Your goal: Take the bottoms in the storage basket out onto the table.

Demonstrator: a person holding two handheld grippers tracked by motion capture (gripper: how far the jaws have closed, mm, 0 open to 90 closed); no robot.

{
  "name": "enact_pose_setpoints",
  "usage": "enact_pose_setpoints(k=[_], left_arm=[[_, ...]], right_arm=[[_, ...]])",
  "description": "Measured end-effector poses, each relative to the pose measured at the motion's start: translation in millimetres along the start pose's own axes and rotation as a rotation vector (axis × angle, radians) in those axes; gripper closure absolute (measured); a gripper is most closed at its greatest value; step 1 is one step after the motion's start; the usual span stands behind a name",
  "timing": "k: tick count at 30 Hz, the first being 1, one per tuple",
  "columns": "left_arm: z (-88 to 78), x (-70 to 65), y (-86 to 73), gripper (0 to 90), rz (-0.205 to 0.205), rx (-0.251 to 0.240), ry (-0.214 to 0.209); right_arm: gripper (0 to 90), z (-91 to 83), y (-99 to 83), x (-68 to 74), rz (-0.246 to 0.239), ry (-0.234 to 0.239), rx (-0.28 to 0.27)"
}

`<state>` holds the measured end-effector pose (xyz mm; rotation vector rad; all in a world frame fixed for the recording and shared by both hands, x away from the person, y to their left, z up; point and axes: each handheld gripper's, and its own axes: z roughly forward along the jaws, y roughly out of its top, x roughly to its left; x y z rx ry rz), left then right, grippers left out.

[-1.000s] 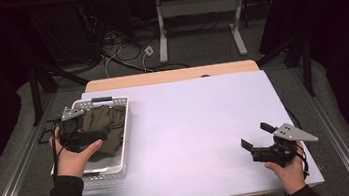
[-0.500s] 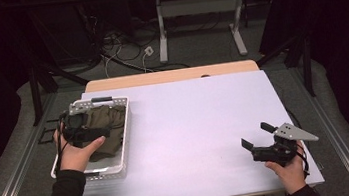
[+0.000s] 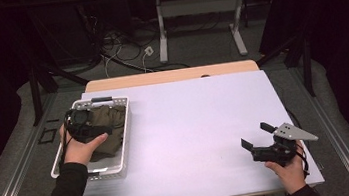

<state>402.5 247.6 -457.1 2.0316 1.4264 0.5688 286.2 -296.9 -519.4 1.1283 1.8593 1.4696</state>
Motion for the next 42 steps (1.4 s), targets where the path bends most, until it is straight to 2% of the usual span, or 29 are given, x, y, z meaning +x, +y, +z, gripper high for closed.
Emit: enact_pose_setpoints(k=[7,11,20,28,42], left_arm=[[7.7,4.4,-2.0,0.2,0.026,0.029,-0.005],[15.0,7.8,-3.6,0.2,0.021,0.04,-0.02],[28.2,14.0,-7.2,0.2,-0.003,0.079,-0.016],[34.5,11.0,-7.4,0.2,-0.002,0.099,-0.019],[53.0,1.1,-14.1,0.2,0.033,0.155,-0.01]], right_arm=[[3.8,0.7,-0.3,0.0,-0.002,0.001,0.001],[3.7,0.9,-0.2,0.4,-0.001,0.001,0.005],[3.7,1.0,-0.3,0.0,-0.002,0.005,0.01],[3.7,1.6,-0.5,0.2,-0.004,0.007,0.012],[3.7,2.3,-0.8,0.2,-0.006,0.01,0.016]])
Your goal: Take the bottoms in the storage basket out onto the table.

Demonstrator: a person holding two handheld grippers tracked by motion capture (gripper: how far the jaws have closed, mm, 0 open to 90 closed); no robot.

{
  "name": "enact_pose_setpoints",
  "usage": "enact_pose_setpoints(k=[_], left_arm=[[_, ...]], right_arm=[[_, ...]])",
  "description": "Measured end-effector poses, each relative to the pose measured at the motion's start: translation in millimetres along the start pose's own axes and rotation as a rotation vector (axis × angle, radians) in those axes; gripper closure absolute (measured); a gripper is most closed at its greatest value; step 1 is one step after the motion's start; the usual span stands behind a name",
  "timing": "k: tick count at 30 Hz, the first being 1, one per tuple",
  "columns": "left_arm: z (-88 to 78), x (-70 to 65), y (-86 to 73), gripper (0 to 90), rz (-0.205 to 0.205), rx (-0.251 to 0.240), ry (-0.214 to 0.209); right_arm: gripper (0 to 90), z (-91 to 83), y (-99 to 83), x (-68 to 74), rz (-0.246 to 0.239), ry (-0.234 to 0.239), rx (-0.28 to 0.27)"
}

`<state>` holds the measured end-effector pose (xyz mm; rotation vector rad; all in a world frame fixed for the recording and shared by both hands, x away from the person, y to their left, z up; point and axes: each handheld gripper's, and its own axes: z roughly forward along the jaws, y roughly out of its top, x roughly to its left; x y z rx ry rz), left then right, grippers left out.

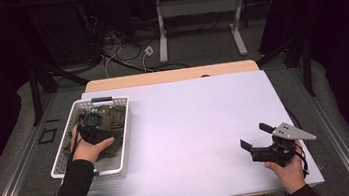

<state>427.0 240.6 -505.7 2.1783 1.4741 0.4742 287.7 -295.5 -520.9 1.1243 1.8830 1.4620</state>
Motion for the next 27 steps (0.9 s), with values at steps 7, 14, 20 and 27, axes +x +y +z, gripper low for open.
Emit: enact_pose_setpoints(k=[7,14,20,27], left_arm=[[3.8,-2.0,-1.6,0.2,0.006,0.009,0.012],[7.6,-5.3,-1.9,0.0,0.035,0.029,0.052],[9.5,-4.4,-2.2,0.0,0.05,0.04,0.081],[10.3,1.6,-2.3,0.0,0.036,0.044,0.111]], right_arm=[[3.7,0.3,-0.2,-0.2,-0.002,-0.001,0.003],[3.7,0.5,-0.3,-0.2,-0.004,0.0,0.008],[3.7,0.6,-0.5,-0.5,-0.003,-0.002,0.009],[3.7,1.0,-0.7,-0.4,-0.006,-0.006,0.01]])
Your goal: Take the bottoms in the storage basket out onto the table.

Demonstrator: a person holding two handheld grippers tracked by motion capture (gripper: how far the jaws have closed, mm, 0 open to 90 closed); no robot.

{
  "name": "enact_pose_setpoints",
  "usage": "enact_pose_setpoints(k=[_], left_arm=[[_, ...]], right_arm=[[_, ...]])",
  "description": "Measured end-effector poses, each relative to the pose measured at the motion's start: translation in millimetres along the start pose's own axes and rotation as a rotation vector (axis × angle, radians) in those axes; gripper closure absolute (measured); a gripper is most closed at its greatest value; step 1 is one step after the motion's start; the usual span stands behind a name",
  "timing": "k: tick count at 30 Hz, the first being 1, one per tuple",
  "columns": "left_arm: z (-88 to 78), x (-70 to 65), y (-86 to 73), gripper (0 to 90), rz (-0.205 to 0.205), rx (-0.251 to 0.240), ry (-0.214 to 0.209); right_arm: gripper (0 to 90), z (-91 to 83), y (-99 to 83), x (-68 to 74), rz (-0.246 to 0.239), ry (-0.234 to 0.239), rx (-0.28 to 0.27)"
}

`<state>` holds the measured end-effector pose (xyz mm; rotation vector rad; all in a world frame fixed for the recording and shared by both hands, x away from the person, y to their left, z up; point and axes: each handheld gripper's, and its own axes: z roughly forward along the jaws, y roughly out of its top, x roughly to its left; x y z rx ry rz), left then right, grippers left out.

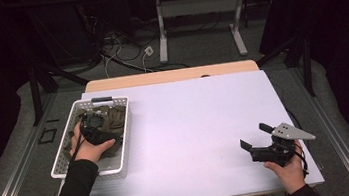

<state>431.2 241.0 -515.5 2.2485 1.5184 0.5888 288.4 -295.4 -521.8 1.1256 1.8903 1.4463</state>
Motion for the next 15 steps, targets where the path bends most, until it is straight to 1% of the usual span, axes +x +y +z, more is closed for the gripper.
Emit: enact_pose_setpoints(k=[2,4,5,10,15], left_arm=[[-0.1,2.3,-0.3,0.0,-0.001,0.002,0.014],[-0.3,3.6,-0.3,0.0,-0.008,0.001,0.017],[-0.6,6.5,-0.5,0.0,-0.022,0.003,0.017],[-0.2,13.9,-1.8,0.0,-0.06,0.007,0.028],[2.0,16.8,-2.1,0.0,-0.069,0.018,0.027]], right_arm=[[3.8,0.6,-0.2,-0.1,-0.001,-0.001,0.001],[3.7,0.7,-0.3,0.1,0.001,-0.001,0.003],[3.8,0.8,-0.3,0.1,0.001,-0.001,0.003],[3.8,1.0,-0.3,0.2,0.002,-0.001,0.003],[3.7,1.3,-0.4,0.1,0.003,-0.002,0.003]])
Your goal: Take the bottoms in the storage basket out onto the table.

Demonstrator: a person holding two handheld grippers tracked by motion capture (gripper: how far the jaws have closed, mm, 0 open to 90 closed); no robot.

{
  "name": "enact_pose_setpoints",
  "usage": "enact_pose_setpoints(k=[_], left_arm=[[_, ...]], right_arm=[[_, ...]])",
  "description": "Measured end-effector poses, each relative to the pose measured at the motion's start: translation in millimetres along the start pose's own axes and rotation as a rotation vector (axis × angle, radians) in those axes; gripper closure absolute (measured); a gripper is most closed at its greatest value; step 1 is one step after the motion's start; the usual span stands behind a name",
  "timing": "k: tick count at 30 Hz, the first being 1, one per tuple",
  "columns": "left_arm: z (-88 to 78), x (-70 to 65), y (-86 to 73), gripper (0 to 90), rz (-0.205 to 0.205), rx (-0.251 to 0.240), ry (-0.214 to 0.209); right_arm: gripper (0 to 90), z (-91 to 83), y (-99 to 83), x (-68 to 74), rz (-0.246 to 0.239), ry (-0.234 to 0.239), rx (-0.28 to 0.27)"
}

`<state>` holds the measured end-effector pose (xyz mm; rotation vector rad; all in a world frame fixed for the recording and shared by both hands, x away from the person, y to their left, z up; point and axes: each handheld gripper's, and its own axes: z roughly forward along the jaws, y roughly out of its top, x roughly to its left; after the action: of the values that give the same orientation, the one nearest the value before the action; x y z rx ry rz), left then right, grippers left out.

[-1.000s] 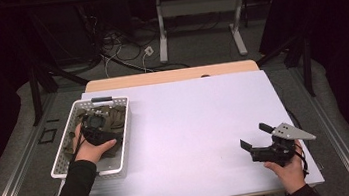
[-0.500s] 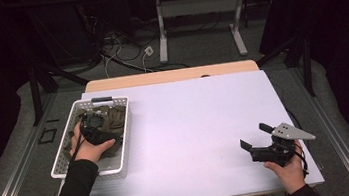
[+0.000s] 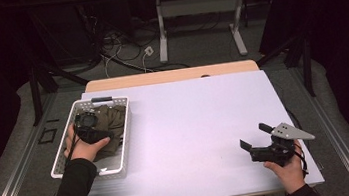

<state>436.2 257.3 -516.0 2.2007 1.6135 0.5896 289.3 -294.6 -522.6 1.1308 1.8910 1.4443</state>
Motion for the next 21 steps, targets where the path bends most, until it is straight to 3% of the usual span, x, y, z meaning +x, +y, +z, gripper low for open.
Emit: enact_pose_setpoints(k=[21], left_arm=[[12.7,1.7,-0.5,0.0,-0.008,0.045,-0.021]], right_arm=[[3.7,2.5,-1.3,0.2,0.006,0.008,0.023]])
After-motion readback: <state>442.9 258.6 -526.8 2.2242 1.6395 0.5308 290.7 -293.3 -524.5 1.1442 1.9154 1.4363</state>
